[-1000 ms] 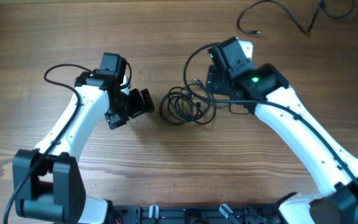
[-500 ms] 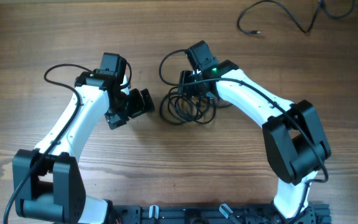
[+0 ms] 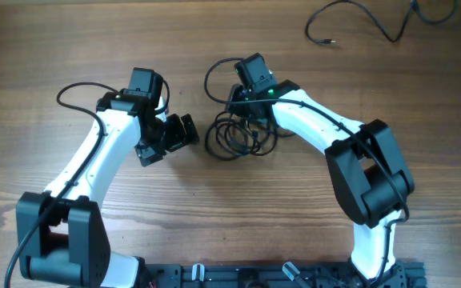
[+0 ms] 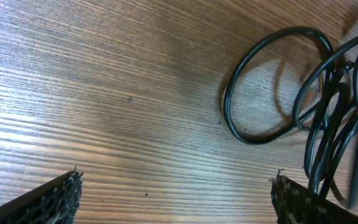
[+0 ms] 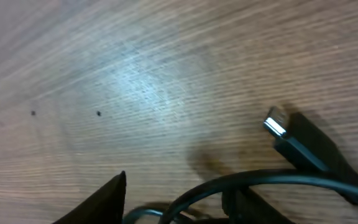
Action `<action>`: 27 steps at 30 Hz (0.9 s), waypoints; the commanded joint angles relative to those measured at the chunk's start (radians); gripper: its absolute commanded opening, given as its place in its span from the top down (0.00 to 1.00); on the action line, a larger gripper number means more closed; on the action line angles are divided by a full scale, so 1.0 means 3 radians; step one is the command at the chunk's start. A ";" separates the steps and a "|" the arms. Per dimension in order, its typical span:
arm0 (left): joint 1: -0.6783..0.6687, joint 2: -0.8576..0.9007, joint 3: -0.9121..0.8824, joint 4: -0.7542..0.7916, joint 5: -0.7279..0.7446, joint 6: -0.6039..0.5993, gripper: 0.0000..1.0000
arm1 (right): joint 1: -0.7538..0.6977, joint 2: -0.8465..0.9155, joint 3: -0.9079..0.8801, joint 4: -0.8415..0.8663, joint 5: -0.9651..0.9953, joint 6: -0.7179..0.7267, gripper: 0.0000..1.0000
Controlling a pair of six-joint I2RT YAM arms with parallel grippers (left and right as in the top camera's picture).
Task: Untangle cables
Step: 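Lift the grasped cable upward with the right gripper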
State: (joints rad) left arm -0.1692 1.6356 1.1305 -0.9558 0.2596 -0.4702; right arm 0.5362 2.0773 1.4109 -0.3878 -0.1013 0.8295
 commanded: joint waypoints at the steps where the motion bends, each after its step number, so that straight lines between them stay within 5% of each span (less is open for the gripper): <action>1: 0.0009 -0.0053 0.0003 0.0008 0.0028 -0.0032 0.00 | -0.0001 0.0086 0.0003 0.0028 0.0013 0.0025 0.51; 7: 0.0009 -0.0053 0.0003 0.0009 0.0028 -0.0031 0.00 | -0.0001 0.0100 -0.0027 0.0088 0.0017 -0.0072 0.95; 16: 0.0009 -0.0053 0.0003 0.0031 0.0028 -0.0032 0.00 | -0.0005 -0.0894 -0.0017 -0.0132 -0.0952 -0.0322 0.95; 27: 0.0009 -0.0053 0.0003 0.0033 0.0028 -0.0032 0.00 | -0.0009 -0.1946 -0.0015 -0.0083 -0.1064 -0.0322 0.94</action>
State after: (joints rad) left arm -0.1692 1.6356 1.1305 -0.9485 0.2596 -0.4702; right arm 0.5358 1.5585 1.4071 -0.4397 -0.4026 0.7540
